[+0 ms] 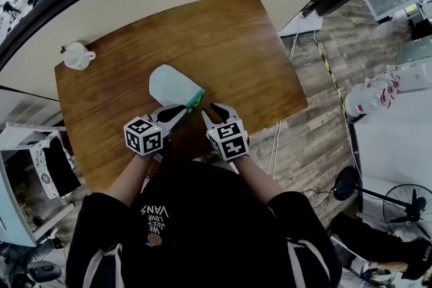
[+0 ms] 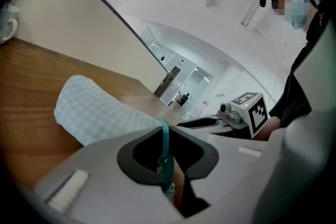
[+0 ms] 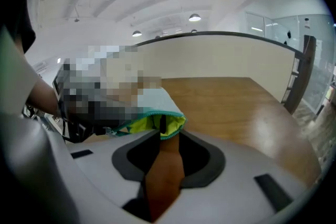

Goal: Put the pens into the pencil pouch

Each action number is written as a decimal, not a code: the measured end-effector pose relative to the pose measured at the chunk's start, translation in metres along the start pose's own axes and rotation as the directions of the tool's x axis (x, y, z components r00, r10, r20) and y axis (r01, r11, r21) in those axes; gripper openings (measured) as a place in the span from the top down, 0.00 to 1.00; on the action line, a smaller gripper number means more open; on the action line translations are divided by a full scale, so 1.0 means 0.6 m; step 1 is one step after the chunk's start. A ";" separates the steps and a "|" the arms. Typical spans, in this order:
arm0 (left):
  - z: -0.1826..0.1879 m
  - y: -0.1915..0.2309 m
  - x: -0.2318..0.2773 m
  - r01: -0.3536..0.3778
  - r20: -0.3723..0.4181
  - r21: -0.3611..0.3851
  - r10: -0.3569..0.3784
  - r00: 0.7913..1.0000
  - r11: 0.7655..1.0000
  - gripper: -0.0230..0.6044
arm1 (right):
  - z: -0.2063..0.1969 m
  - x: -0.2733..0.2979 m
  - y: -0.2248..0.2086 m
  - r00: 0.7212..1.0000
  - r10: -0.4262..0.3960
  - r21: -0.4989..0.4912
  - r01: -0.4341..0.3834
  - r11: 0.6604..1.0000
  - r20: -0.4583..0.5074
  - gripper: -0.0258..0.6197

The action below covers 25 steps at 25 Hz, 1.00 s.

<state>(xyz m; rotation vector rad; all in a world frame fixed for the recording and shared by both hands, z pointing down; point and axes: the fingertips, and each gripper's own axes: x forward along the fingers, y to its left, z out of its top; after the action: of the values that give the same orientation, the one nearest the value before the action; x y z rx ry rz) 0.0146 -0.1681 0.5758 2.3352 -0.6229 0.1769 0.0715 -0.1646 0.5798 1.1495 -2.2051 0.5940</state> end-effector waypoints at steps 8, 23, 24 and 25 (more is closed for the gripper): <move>-0.009 0.045 0.001 -0.127 -0.034 0.023 0.127 0.991 0.992 0.89 | -0.035 -0.040 -0.012 0.996 -0.085 0.101 0.084 0.991 0.000 0.84; -0.009 0.072 -0.034 -0.214 -0.022 0.093 0.217 0.976 0.972 0.89 | -0.057 -0.078 0.062 0.980 -0.195 0.209 0.183 0.961 0.039 0.84; -0.006 0.070 -0.041 -0.213 -0.015 0.094 0.215 0.976 0.972 0.89 | -0.057 -0.081 0.067 0.978 -0.206 0.217 0.192 0.957 0.042 0.84; -0.004 0.068 -0.049 -0.211 -0.007 0.099 0.213 0.977 0.972 0.89 | -0.057 -0.083 0.071 0.975 -0.217 0.225 0.202 0.953 0.046 0.84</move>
<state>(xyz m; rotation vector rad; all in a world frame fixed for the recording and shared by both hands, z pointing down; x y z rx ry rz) -0.0306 -0.1815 0.5935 2.3541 -0.8734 0.3315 0.0684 -0.0916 0.5667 1.5178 -2.0768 0.7281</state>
